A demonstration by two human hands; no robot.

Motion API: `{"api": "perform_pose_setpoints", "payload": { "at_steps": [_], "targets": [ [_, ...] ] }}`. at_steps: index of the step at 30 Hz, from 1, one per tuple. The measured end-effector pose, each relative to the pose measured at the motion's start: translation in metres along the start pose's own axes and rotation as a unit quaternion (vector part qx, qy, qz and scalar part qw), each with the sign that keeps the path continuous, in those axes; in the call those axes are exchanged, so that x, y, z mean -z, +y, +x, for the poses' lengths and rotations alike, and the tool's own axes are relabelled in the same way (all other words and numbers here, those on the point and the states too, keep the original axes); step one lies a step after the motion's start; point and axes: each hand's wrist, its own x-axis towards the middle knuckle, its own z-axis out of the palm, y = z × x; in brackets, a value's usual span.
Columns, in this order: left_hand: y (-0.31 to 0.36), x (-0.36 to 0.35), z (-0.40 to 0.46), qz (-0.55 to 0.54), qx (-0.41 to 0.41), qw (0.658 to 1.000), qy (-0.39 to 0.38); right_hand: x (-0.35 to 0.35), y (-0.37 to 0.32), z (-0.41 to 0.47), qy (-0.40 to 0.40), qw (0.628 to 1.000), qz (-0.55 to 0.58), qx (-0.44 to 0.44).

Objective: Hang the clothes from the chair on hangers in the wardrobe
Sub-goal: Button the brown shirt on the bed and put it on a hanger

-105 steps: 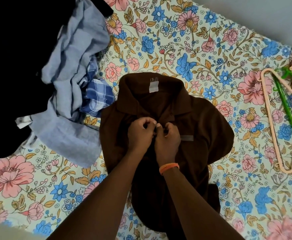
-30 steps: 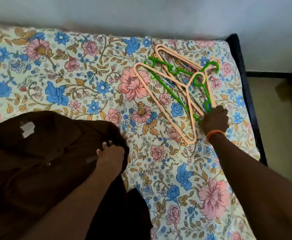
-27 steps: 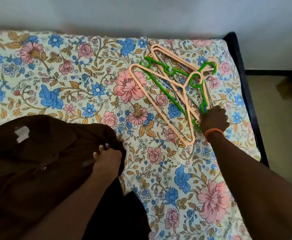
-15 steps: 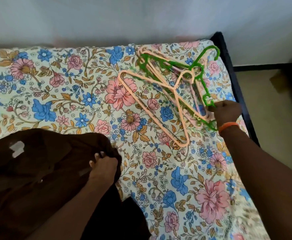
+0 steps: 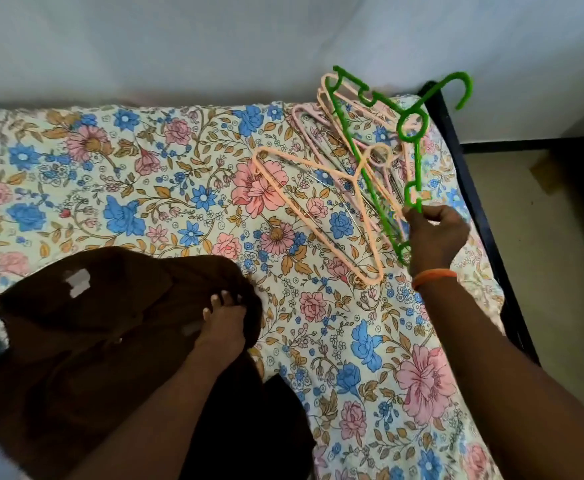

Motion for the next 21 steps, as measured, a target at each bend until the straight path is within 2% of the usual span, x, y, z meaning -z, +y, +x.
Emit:
{"api": "perform_pose_setpoints", "payload": {
  "at_steps": [2,4,7,10,12,13,16,18,19,20,21],
  "targets": [
    [-0.002,0.002,-0.011,-0.047,-0.010,0.997,0.060,-0.003,0.001,-0.029,-0.032,0.997,0.039,-0.051],
    [0.000,0.005,-0.026,-0.142,-0.014,0.978,0.153,-0.008,0.000,-0.058,-0.039,0.996,0.044,-0.062],
    [0.008,0.016,-0.048,-0.327,-0.012,0.908,0.263,-0.010,-0.010,-0.101,0.001,0.999,0.032,-0.008],
    [0.015,0.028,-0.067,-0.464,-0.007,0.859,0.217,-0.002,-0.024,-0.135,0.048,0.997,0.009,0.058],
    [0.021,0.035,-0.078,-0.569,-0.002,0.804,0.171,0.002,-0.033,-0.157,0.036,0.997,0.029,0.067],
    [0.022,0.036,-0.082,-0.632,0.006,0.762,0.144,0.002,-0.039,-0.170,0.018,0.997,0.040,0.066],
    [0.022,0.046,-0.091,-0.798,0.015,0.602,0.033,-0.001,-0.049,-0.207,-0.048,0.995,0.065,0.058],
    [0.021,0.056,-0.096,-0.847,-0.017,0.532,0.006,-0.007,-0.046,-0.230,-0.106,0.991,0.076,0.031],
    [0.020,0.061,-0.098,-0.857,-0.028,0.514,0.016,-0.011,-0.043,-0.241,-0.138,0.987,0.084,0.001],
    [0.018,0.064,-0.100,-0.855,-0.028,0.516,0.048,-0.014,-0.041,-0.253,-0.172,0.979,0.100,-0.037],
    [0.015,0.064,-0.099,-0.833,-0.009,0.542,0.109,-0.017,-0.041,-0.264,-0.209,0.967,0.125,-0.076]
  ]
}}
